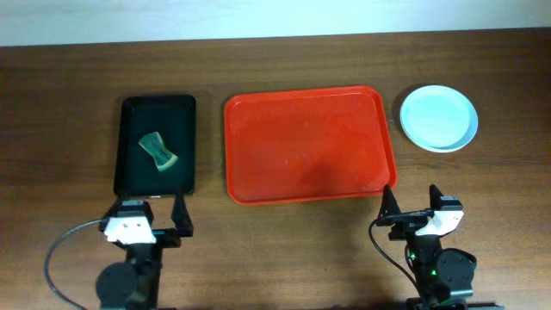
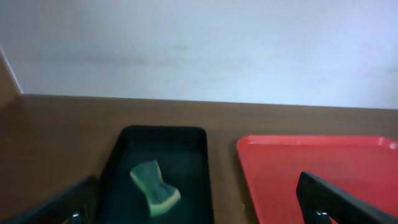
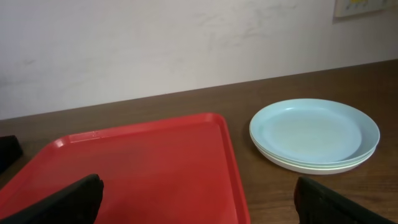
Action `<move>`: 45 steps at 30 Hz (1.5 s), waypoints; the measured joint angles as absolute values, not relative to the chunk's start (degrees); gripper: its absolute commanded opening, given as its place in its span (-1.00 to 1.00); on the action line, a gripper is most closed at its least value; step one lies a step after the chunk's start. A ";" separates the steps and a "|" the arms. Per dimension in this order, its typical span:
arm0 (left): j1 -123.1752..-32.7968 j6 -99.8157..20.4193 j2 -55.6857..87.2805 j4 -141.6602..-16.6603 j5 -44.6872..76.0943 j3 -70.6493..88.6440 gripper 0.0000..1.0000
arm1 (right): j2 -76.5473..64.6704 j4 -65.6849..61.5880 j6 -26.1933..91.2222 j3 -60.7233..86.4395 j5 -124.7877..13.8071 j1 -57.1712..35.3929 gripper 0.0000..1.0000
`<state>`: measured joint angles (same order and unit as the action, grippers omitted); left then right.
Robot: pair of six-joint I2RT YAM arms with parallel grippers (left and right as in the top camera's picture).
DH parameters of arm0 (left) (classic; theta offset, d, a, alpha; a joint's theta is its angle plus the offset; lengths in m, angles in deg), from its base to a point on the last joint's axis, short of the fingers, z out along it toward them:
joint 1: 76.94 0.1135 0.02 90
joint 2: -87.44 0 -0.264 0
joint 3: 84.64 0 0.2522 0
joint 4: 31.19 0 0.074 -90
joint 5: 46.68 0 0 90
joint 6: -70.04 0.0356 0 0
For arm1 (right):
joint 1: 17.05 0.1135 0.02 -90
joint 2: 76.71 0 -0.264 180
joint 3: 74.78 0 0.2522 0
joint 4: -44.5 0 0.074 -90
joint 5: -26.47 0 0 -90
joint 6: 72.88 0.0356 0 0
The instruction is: Clean dirty plates on tray and stack at the side
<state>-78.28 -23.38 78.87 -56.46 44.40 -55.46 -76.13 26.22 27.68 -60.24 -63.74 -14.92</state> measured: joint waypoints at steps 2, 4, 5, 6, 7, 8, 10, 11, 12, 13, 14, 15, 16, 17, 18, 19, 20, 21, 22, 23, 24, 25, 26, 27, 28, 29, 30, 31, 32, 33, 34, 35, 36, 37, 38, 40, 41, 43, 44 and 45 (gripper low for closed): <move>-78.28 -23.08 81.44 -52.16 42.37 -59.41 0.98 | -76.13 26.22 27.71 -60.24 -63.74 -14.94 0.97; -78.28 -22.77 82.87 -47.13 41.21 -61.82 0.98 | -76.13 26.22 27.68 -60.24 -63.74 -14.92 0.97; -78.28 -22.70 83.72 -43.22 40.71 -63.39 0.98 | -76.13 26.22 27.71 -60.24 -63.74 -14.94 0.97; -78.28 -22.68 84.53 -40.29 40.47 -64.75 0.98 | -76.13 26.22 27.71 -60.24 -63.74 -14.92 0.97; -78.28 -22.66 85.25 -38.15 40.29 -65.99 0.98 | -76.13 26.25 27.66 -60.24 -63.74 -14.94 0.97; -78.28 -22.60 86.06 -36.29 40.27 -67.50 0.98 | -76.13 26.25 27.66 -60.24 -63.74 -14.94 0.97; -78.28 -22.53 86.60 -35.79 40.29 -69.18 0.98 | -76.13 26.25 27.71 -60.24 -63.74 -14.92 0.97; -78.28 -22.53 86.60 -36.92 40.49 -69.95 0.98 | -76.13 26.22 27.71 -60.24 -63.74 -14.94 0.97; -78.28 -22.53 86.60 -37.75 40.84 -70.04 0.99 | -76.13 26.22 27.71 -60.24 -63.74 -14.94 0.97; -78.28 -22.53 86.60 -38.71 41.45 -70.04 0.98 | -76.13 26.25 27.66 -60.24 -63.74 -14.94 0.97; -78.28 -22.51 86.67 -40.77 42.52 -70.02 0.98 | -76.13 26.25 27.68 -60.24 -63.74 -14.94 0.97; -78.28 -22.51 86.71 -43.15 43.53 -70.02 0.98 | -76.13 26.25 27.68 -60.24 -63.74 -14.94 0.97; -78.28 -22.51 86.76 -45.31 44.55 -70.04 0.98 | -76.13 26.25 27.64 -60.24 -63.74 -14.92 0.97; -78.28 -22.51 86.76 -47.87 45.71 -70.06 0.98 | -76.13 26.25 27.68 -60.24 -63.74 -14.94 0.97; -78.28 -22.51 86.76 -49.03 46.61 -70.21 0.98 | -76.13 26.22 27.68 -60.24 -63.74 -14.94 0.97; -78.28 -22.51 86.78 -49.01 47.48 -70.26 0.98 | -76.13 26.25 27.68 -60.24 -63.74 -14.92 0.97; -78.28 -22.46 86.80 -49.05 47.92 -70.26 0.98 | -76.13 26.25 27.68 -60.24 -63.74 -14.94 0.97; -78.28 -22.31 86.82 -49.03 48.23 -70.26 0.98 | -76.13 26.22 27.71 -60.24 -63.74 -14.92 0.97; -78.28 -22.27 86.82 -49.05 48.31 -70.26 0.98 | -76.13 26.22 27.66 -60.24 -63.74 -14.94 0.97; -78.28 -22.14 86.82 -49.03 48.34 -70.26 0.98 | -76.13 26.25 27.66 -60.24 -63.74 -14.94 0.97; -78.28 -22.09 86.82 -49.05 48.34 -70.26 0.98 | -76.13 26.25 27.66 -60.24 -63.74 -14.92 0.97; -78.28 -22.07 86.82 -49.05 48.34 -70.26 0.98 | -76.13 26.25 27.68 -60.24 -63.74 -14.94 0.97; -78.28 -22.07 86.82 -49.05 48.31 -70.26 0.98 | -76.13 26.25 27.68 -60.24 -63.74 -14.92 0.97; -78.28 -22.05 86.80 -49.05 48.31 -70.26 0.98 | -76.13 26.25 27.71 -60.24 -63.74 -14.92 0.97; -78.28 -22.05 86.82 -49.05 48.29 -70.26 0.99 | -76.13 26.25 27.68 -60.24 -63.74 -14.94 0.97; -78.28 -22.05 86.82 -49.05 48.29 -70.26 0.99 | -76.13 26.22 27.68 -60.24 -63.74 -14.94 0.97; -78.28 -22.05 86.80 -49.05 48.29 -70.26 0.98 | -76.13 26.22 27.68 -60.24 -63.74 -14.94 0.97; -78.28 -22.05 86.82 -49.05 48.29 -70.26 0.98 | -76.13 26.25 27.71 -60.24 -63.72 -14.92 0.97; -78.28 -22.03 86.82 -49.05 48.29 -70.26 0.98 | -76.13 26.22 27.71 -60.24 -63.74 -14.92 0.97; -78.28 -21.90 86.82 -49.05 48.29 -70.26 0.98 | -76.13 26.25 27.66 -60.24 -63.74 -14.92 0.97; -78.28 -21.87 86.82 -49.05 48.27 -70.26 0.98 | -76.13 26.25 27.71 -60.24 -63.74 -14.94 0.97; -78.28 -21.85 86.82 -49.05 48.27 -70.26 0.98 | -76.13 26.25 27.68 -60.24 -63.74 -14.94 0.97; -78.28 -21.85 86.80 -49.05 48.27 -70.26 0.98 | -76.13 26.25 27.71 -60.24 -63.74 -14.94 0.97; -78.28 -21.85 86.80 -49.05 48.27 -70.26 0.98 | -76.13 26.22 27.68 -60.24 -63.74 -14.94 0.97; -78.28 -21.85 86.82 -49.05 48.27 -70.26 0.99 | -76.13 26.22 27.71 -60.24 -63.74 -14.92 0.97; -78.28 -21.85 86.82 -49.05 48.27 -70.26 0.98 | -76.13 26.25 27.68 -60.24 -63.74 -14.92 0.97; -78.28 -21.85 86.82 -49.05 48.27 -70.26 0.98 | -76.13 26.25 27.68 -60.24 -63.74 -14.94 0.97; -78.28 -21.85 86.80 -49.05 48.27 -70.26 0.98 | -76.13 26.25 27.68 -60.24 -63.74 -14.92 0.97; -78.28 -21.85 86.82 -49.05 48.27 -70.26 0.98 | -76.13 26.22 27.68 -60.24 -63.74 -14.94 0.97; -78.28 -21.85 86.82 -49.05 48.27 -70.26 0.98 | -76.13 26.25 27.71 -60.24 -63.74 -14.94 0.97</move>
